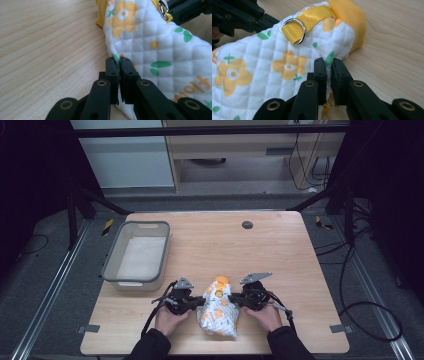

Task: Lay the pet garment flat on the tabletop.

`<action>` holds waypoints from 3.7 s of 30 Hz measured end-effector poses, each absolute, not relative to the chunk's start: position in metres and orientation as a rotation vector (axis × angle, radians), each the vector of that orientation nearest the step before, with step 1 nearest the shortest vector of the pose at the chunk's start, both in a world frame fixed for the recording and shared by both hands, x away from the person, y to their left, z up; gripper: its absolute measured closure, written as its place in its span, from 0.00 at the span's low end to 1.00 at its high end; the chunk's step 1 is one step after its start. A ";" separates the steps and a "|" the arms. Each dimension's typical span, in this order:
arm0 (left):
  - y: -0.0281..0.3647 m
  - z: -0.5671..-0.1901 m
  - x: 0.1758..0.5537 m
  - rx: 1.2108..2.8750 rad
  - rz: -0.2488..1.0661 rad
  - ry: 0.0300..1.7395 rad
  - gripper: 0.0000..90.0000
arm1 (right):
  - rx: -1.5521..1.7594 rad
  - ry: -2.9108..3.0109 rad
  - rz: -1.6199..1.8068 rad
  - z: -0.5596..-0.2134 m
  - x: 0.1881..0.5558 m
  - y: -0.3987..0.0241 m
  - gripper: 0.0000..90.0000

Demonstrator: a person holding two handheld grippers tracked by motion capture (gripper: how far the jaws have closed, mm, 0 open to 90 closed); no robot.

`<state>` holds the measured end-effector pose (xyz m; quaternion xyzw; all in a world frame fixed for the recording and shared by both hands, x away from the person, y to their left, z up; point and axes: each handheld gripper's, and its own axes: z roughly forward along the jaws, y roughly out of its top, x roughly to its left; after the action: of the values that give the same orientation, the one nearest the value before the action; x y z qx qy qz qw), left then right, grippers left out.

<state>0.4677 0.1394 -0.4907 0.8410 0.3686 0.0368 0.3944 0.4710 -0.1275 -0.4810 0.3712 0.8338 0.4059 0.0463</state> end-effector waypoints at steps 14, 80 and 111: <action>0.151 -0.444 0.445 2.008 0.171 0.864 0.98 | 1.110 2.397 1.390 -0.448 0.457 -0.155 0.95; 0.171 -0.494 0.465 2.118 0.392 0.979 0.58 | 1.016 2.428 1.217 -0.495 0.440 -0.146 0.52; 0.172 -0.462 0.439 2.047 0.278 0.902 1.00 | 1.067 2.429 1.354 -0.471 0.432 -0.161 0.94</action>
<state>0.4395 0.1716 -0.4618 0.8203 0.3613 0.1115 0.4292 0.4325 -0.1609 -0.4715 0.3572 0.8127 0.4531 0.0816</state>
